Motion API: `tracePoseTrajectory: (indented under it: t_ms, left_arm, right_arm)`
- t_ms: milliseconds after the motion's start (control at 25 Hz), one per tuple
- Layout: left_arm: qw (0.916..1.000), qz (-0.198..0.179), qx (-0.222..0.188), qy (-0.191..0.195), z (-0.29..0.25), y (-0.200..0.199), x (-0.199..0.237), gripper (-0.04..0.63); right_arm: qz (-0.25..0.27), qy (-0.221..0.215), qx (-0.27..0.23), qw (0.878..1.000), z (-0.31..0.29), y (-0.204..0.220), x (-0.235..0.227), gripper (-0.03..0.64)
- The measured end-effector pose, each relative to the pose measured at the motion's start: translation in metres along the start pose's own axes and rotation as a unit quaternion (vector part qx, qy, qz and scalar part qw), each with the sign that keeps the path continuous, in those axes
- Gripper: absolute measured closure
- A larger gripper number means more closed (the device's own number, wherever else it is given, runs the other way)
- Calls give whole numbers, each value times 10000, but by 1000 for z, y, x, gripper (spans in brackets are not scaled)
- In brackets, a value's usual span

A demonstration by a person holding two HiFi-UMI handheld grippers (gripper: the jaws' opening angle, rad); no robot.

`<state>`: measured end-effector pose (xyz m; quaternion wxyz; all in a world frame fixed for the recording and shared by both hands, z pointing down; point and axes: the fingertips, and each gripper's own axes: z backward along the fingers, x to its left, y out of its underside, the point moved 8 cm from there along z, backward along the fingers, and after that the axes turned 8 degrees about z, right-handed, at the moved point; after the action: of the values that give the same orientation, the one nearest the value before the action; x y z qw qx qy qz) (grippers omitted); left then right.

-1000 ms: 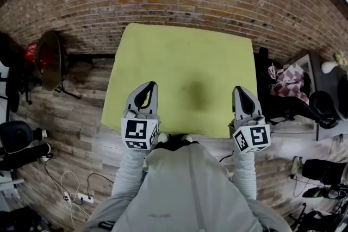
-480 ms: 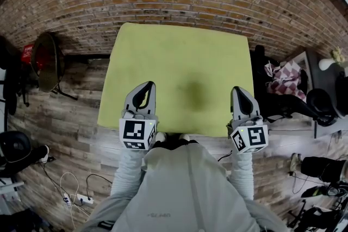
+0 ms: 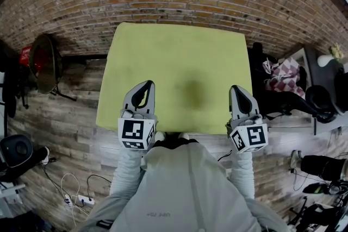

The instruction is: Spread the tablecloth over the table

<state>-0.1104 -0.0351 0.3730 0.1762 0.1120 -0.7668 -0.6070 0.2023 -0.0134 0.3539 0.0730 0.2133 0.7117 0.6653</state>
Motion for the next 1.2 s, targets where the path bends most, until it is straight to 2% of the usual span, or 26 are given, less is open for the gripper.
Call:
tracePoseTrajectory:
  t_ms: [560, 840, 1200]
  left_arm:
    - [10000, -55, -3, 17, -3, -3, -7, 566]
    - [10000, -62, 13, -25, 0, 0, -7, 566]
    - [10000, -63, 0, -49, 1, 0, -9, 566]
  right_arm:
    - [-53, 101, 10, 9999, 5, 3, -6, 595]
    - [-280, 180, 114, 9994, 8, 12, -7, 595]
    - [-172, 118, 107, 9997, 10, 10, -9, 595]
